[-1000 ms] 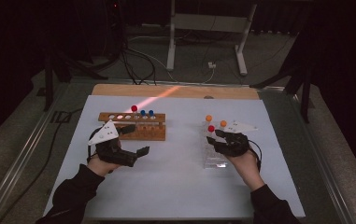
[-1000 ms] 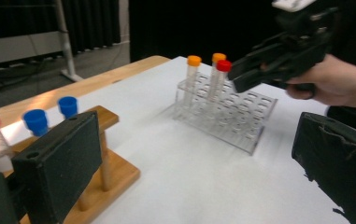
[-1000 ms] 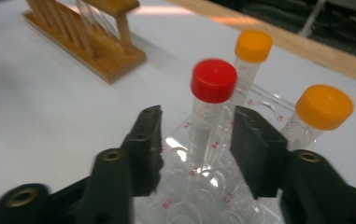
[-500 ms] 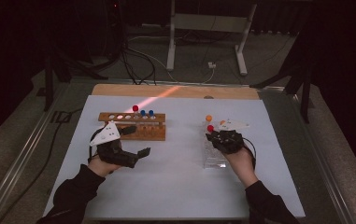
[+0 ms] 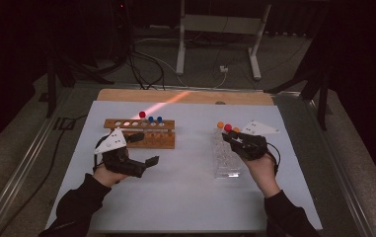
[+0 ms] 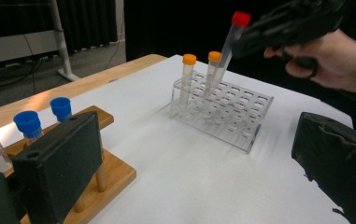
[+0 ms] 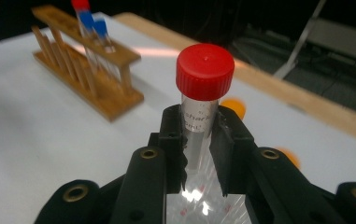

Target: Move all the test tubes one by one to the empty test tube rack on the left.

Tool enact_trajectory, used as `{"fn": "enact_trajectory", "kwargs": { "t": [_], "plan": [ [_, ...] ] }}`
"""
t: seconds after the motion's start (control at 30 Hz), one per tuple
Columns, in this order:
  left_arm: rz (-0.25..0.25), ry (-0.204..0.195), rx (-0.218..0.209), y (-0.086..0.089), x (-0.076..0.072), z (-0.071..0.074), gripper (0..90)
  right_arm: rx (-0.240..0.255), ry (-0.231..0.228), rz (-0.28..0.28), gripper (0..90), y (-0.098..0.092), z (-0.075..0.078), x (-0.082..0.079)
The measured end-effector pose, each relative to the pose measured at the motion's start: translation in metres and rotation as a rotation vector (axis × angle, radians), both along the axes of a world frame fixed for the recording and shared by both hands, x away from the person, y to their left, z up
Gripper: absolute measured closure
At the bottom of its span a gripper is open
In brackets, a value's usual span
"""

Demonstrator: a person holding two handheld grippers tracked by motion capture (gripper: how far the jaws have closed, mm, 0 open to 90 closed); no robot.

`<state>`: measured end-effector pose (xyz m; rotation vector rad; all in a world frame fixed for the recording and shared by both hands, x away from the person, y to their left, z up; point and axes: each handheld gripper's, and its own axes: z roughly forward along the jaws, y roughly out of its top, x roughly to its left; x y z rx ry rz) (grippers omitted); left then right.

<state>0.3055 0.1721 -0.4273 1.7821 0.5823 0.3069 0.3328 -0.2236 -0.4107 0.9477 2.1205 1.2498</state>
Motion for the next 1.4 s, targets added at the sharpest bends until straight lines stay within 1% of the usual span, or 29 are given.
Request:
{"fn": "enact_trajectory", "kwargs": {
  "t": [0.07, 0.13, 0.23, 0.3, 0.33, 0.37, 0.4, 0.47, 0.57, 0.67, 0.87, 0.93, 1.07, 1.17, 1.3, 1.4],
  "plan": [
    [-0.005, -0.002, -0.004, -0.001, -0.001, 0.002, 2.7, 0.023, -0.018, 0.015, 74.8, -0.001, 0.009, -0.005],
    [-0.01, -0.003, -0.003, -0.002, -0.002, 0.003, 2.7, 0.025, -0.03, 0.039, 74.8, 0.002, 0.015, -0.011],
    [-0.027, -0.003, -0.005, -0.005, -0.004, 0.006, 2.8, 0.026, -0.029, 0.077, 74.8, 0.009, 0.018, -0.017],
    [-0.037, -0.008, 0.001, -0.007, -0.005, 0.007, 2.8, 0.023, -0.026, 0.107, 74.8, 0.015, 0.018, -0.02],
    [-0.045, -0.002, -0.002, -0.008, -0.006, 0.008, 2.8, 0.021, -0.02, 0.12, 74.8, 0.019, 0.017, -0.022],
    [-0.051, -0.002, 0.0, -0.009, -0.007, 0.009, 2.8, 0.025, -0.01, 0.141, 74.8, 0.023, 0.016, -0.024],
    [-0.055, -0.005, -0.001, -0.01, -0.008, 0.01, 2.8, 0.023, -0.006, 0.151, 74.8, 0.025, 0.014, -0.025],
    [-0.066, 0.001, -0.002, -0.011, -0.009, 0.011, 2.9, 0.011, 0.004, 0.178, 74.8, 0.032, 0.011, -0.028],
    [-0.08, 0.001, 0.007, -0.014, -0.011, 0.012, 2.9, 0.003, 0.03, 0.215, 74.8, 0.042, 0.004, -0.031],
    [-0.095, 0.006, 0.009, -0.017, -0.012, 0.013, 3.0, 0.0, 0.055, 0.246, 74.8, 0.05, -0.003, -0.034],
    [-0.12, 0.011, 0.006, -0.024, -0.015, 0.015, 4.3, -0.024, 0.084, 0.306, 74.8, 0.068, -0.013, -0.041],
    [-0.126, 0.016, 0.011, -0.026, -0.017, 0.016, 4.3, -0.032, 0.09, 0.319, 74.8, 0.072, -0.016, -0.043],
    [-0.142, 0.022, 0.006, -0.029, -0.018, 0.016, 5.1, -0.04, 0.105, 0.349, 74.8, 0.081, -0.02, -0.047],
    [-0.153, 0.03, 0.015, -0.033, -0.019, 0.016, 5.2, -0.049, 0.112, 0.368, 74.8, 0.086, -0.022, -0.05],
    [-0.166, 0.037, 0.016, -0.039, -0.021, 0.014, 6.1, -0.053, 0.118, 0.388, 74.8, 0.091, -0.023, -0.053],
    [-0.17, 0.036, 0.013, -0.043, -0.022, 0.01, 8.5, -0.062, 0.127, 0.402, 74.8, 0.096, -0.026, -0.055]
  ]
}}
